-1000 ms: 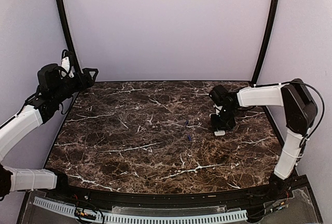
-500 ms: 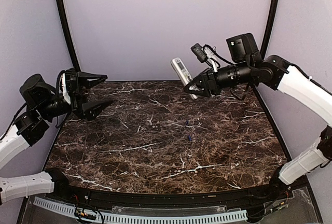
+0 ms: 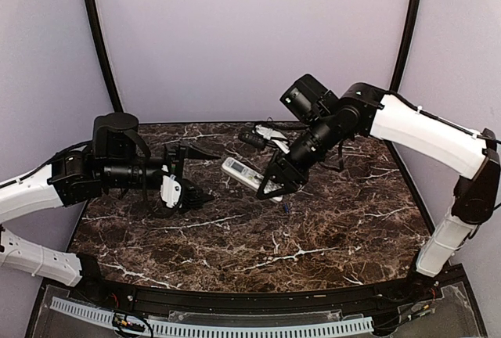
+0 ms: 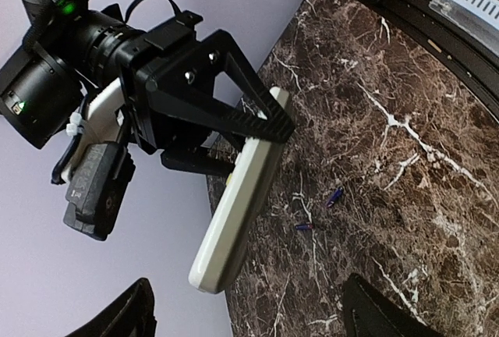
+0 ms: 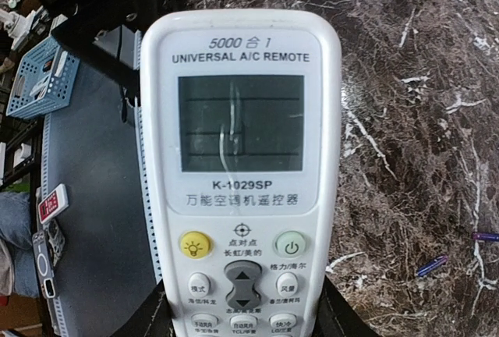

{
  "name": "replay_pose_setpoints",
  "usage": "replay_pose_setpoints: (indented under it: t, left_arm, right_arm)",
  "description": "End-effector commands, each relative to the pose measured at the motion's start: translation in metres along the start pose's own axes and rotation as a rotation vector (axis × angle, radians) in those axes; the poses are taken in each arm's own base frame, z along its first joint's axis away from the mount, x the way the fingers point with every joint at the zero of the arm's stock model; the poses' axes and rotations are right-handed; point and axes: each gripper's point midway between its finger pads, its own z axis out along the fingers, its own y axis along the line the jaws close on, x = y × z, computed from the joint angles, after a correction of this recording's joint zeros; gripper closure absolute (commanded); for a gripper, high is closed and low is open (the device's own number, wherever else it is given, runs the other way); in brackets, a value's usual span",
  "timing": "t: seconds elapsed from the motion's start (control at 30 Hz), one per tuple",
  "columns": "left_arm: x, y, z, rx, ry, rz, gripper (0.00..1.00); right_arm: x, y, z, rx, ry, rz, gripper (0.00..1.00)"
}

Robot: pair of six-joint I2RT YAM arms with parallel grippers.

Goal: Load the batteries into the remote control
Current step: Pass from the right arm to the left

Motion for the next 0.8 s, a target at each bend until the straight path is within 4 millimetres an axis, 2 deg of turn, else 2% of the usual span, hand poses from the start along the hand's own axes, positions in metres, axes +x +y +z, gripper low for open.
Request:
replay_pose_setpoints:
  t: [0.0, 0.2, 0.37, 0.57, 0.63, 0.77]
  left_arm:
    - [0.002, -0.004, -0.005, 0.082, 0.045, 0.028, 0.21]
    - [-0.008, 0.002, -0.004, 0.067, -0.007, -0.006, 0.3]
    - [-0.018, -0.008, 0.0, 0.105, -0.046, -0.023, 0.45]
    - [-0.022, -0.013, 0.006, 0.113, -0.052, -0.018, 0.51]
    - [-0.021, -0.012, 0.007, 0.111, -0.049, -0.016, 0.56]
    - [-0.022, -0.01, 0.007, 0.099, -0.05, -0.012, 0.72]
  right_arm:
    - [-0.006, 0.032, -0.004, -0.096, -0.001, -0.089, 0.82]
    - [-0.006, 0.037, 0.008, -0.138, 0.024, -0.105, 0.82]
    - [-0.014, 0.04, 0.012, -0.154, 0.016, -0.123, 0.82]
    - [-0.018, 0.042, 0.014, -0.164, 0.02, -0.137, 0.82]
    - [-0.019, 0.043, 0.013, -0.166, 0.017, -0.144, 0.82]
    - [-0.021, 0.044, 0.011, -0.164, 0.013, -0.153, 0.82]
